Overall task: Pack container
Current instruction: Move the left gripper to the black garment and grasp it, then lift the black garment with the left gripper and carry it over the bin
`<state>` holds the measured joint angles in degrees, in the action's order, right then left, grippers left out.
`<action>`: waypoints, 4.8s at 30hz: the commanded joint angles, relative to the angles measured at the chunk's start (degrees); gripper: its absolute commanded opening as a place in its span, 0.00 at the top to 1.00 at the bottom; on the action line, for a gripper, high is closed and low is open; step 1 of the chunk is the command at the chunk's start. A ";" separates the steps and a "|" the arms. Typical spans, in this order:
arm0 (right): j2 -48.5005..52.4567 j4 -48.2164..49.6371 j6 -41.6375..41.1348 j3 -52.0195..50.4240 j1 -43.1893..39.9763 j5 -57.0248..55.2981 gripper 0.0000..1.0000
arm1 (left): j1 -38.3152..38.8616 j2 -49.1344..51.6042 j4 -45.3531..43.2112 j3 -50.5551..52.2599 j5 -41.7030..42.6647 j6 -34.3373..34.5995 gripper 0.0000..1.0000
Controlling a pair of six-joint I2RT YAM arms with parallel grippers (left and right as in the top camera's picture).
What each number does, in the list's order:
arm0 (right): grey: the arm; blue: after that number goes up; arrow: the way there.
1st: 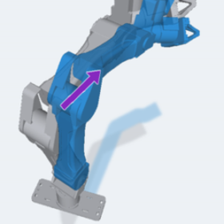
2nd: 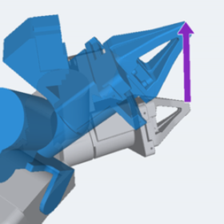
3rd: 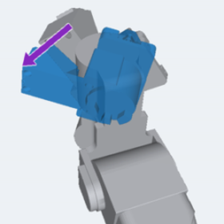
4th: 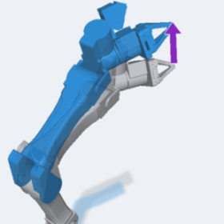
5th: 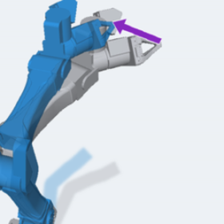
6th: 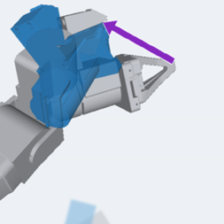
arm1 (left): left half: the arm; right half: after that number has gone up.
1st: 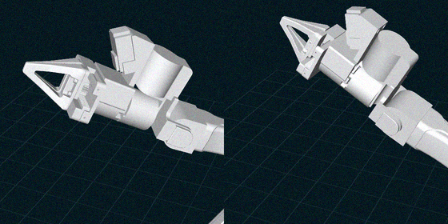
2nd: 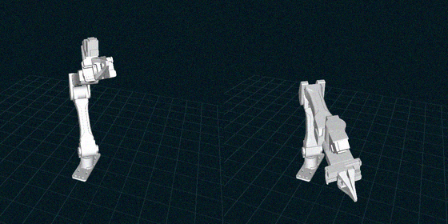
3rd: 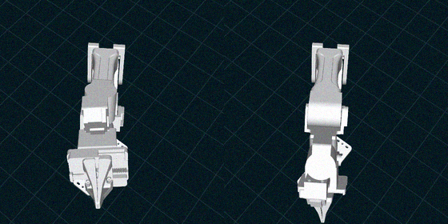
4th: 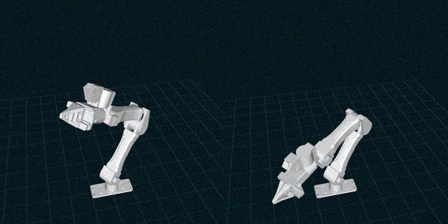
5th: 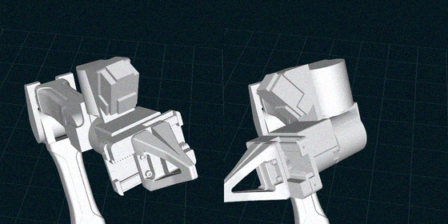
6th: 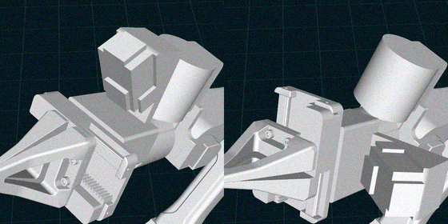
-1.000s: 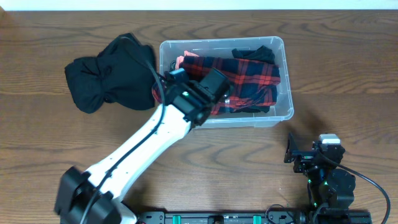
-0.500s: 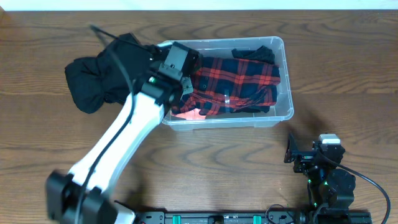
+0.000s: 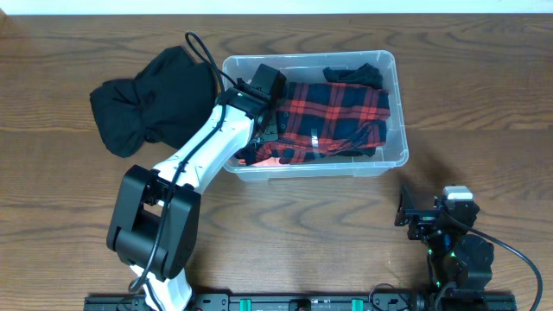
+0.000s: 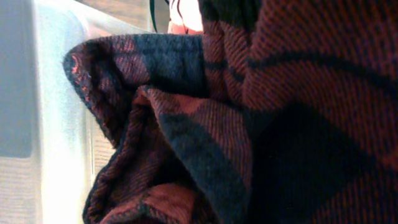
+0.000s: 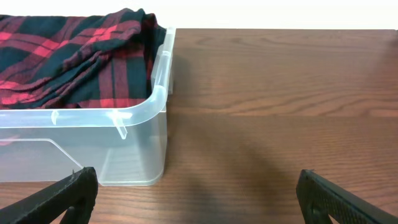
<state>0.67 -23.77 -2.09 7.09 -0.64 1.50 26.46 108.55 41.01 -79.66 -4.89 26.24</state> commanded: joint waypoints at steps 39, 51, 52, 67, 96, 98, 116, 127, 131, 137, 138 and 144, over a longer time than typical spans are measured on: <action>-0.35 -0.02 0.90 -0.13 -0.46 0.04 0.01 | -5.01 -7.08 11.41 -19.76 1.73 -12.22 0.33; -0.35 -0.02 0.87 -0.13 -0.46 0.04 0.01 | -38.69 -12.81 22.77 -18.75 7.65 -9.07 0.19; -0.35 -0.02 0.87 -0.13 -0.46 0.04 0.01 | -41.88 -11.96 22.67 -18.14 10.19 -9.09 0.18; -0.35 -0.02 0.87 -0.13 -0.46 0.04 0.01 | -63.91 12.39 14.95 -17.31 39.80 -17.99 0.14; -0.35 -0.02 0.87 -0.13 -0.46 0.04 0.01 | -58.95 20.79 13.51 -18.12 46.42 -23.45 0.88; -0.35 -0.02 0.87 -0.13 -0.46 0.04 0.01 | -59.06 18.97 16.52 -19.39 46.25 -23.52 0.94; -0.35 -0.02 0.87 -0.13 -0.46 0.04 0.01 | -43.54 -32.35 27.82 -24.39 46.25 -19.04 0.94; -0.35 -0.02 0.90 -0.13 -0.46 0.04 0.01 | -15.47 -33.97 7.67 -29.00 43.54 -5.84 0.94; -0.35 -0.02 0.87 -0.13 -0.46 0.04 0.01 | -5.25 -28.44 -0.28 -29.03 39.21 -5.14 0.94; -0.35 -0.02 0.87 -0.13 -0.46 0.04 0.01 | 3.56 -18.14 -9.68 -29.03 37.22 -7.06 0.94; -0.35 -0.02 0.87 -0.13 -0.46 0.04 0.01 | 4.42 -16.57 -11.37 -29.03 37.20 -7.10 0.94; -0.35 -0.02 0.90 -0.13 -0.46 0.04 0.01 | 7.34 -9.49 -18.29 -29.03 37.16 -8.59 0.94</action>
<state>0.67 -23.79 -2.09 7.09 -0.64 1.50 33.08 99.35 25.45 -107.00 32.29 19.27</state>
